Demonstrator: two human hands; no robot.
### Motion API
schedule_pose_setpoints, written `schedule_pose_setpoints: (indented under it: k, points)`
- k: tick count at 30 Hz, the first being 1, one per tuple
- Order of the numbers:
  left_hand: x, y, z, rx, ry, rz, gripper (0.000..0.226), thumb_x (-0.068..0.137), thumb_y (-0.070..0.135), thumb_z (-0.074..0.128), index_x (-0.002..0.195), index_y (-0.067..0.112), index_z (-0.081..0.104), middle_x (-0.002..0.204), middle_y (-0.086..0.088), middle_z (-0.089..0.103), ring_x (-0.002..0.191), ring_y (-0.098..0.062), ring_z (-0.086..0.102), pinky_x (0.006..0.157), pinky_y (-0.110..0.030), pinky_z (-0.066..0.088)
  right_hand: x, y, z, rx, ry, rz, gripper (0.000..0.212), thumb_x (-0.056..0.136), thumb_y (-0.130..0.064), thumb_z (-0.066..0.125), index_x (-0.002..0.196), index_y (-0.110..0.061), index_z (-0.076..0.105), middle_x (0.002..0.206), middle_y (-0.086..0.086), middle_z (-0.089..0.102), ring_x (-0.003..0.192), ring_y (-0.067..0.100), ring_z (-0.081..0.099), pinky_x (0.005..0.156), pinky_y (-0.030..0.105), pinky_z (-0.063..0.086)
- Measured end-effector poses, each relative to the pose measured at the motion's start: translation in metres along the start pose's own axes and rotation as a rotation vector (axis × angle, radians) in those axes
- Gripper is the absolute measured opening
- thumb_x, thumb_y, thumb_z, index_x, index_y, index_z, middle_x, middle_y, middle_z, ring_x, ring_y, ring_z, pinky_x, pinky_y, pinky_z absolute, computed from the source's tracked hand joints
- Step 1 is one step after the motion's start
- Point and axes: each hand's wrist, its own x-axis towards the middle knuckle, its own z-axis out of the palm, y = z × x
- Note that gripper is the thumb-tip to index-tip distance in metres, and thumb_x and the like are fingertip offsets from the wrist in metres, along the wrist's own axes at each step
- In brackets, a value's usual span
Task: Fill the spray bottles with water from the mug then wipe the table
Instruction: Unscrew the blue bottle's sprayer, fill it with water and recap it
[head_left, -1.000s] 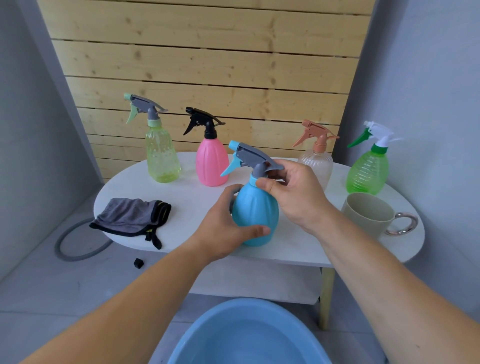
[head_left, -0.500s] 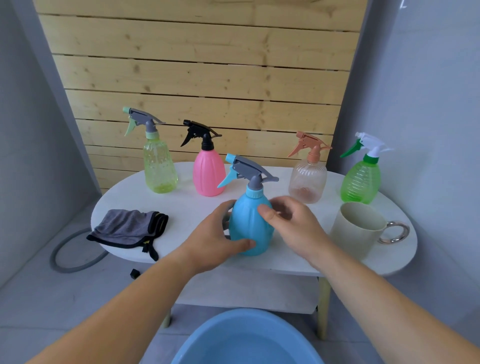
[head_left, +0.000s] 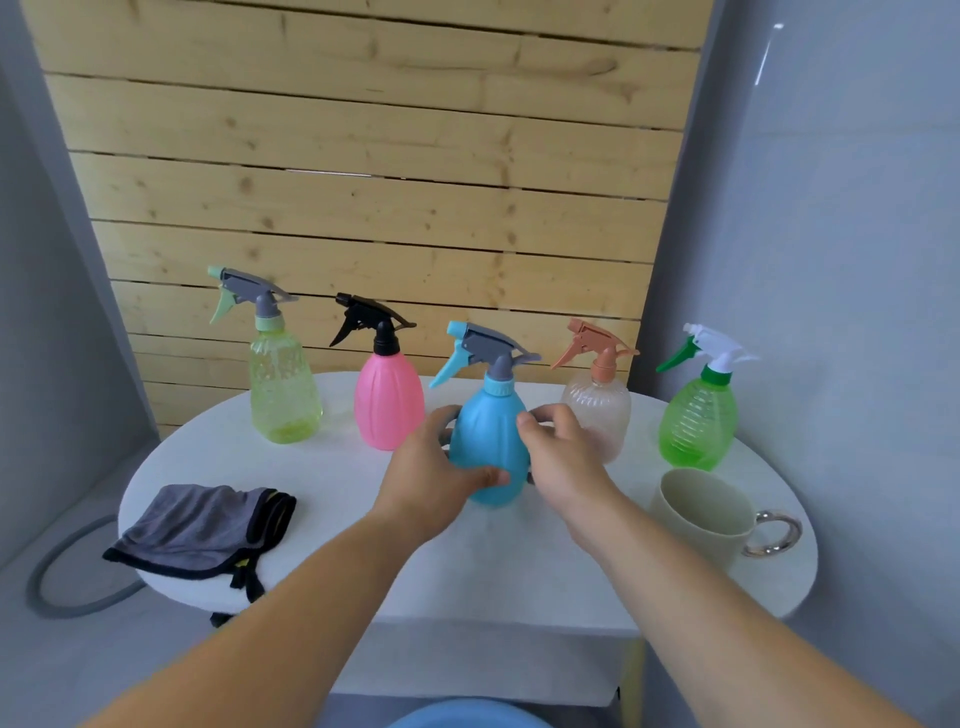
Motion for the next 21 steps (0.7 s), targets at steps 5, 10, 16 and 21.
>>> schedule_pose_setpoints:
  k: [5,10,16,21]
  points:
    - [0.042,-0.003,0.014,-0.002,0.047,-0.017,0.09,0.066,0.02,0.097,0.143,0.027,0.051,0.124,0.0,0.065,0.11,-0.025,0.066,0.095,-0.049,0.058,0.034,-0.005,0.005,-0.051,0.069,0.011,0.025,0.102,-0.033,0.038,0.115,-0.023,0.057,0.099,-0.002,0.059,0.086,0.016,0.052,0.066,0.029,0.036]
    - [0.072,-0.003,0.022,0.07,0.041,0.007,0.093,0.069,0.026,0.095,0.149,0.025,0.048,0.131,0.001,0.062,0.115,-0.021,0.061,0.096,-0.04,0.056,0.062,0.005,0.016,0.073,0.103,0.041,0.03,0.101,-0.032,0.036,0.112,-0.02,0.061,0.112,0.004,0.063,0.092,0.019,0.053,0.075,0.031,0.04]
    - [0.087,-0.012,0.029,0.084,0.053,-0.011,0.094,0.069,0.029,0.095,0.15,0.024,0.047,0.133,0.0,0.063,0.116,-0.021,0.062,0.097,-0.039,0.056,0.077,0.007,0.021,0.16,0.116,0.071,0.03,0.103,-0.031,0.036,0.119,-0.017,0.058,0.12,0.0,0.06,0.106,0.018,0.054,0.085,0.03,0.037]
    - [0.091,-0.016,0.03,0.077,0.067,-0.016,0.096,0.07,0.032,0.095,0.152,0.025,0.043,0.136,0.001,0.061,0.121,-0.022,0.061,0.1,-0.043,0.056,0.079,0.008,0.023,0.166,0.128,0.043,0.036,0.105,-0.031,0.035,0.131,-0.018,0.056,0.134,0.001,0.056,0.109,0.016,0.05,0.09,0.027,0.035]
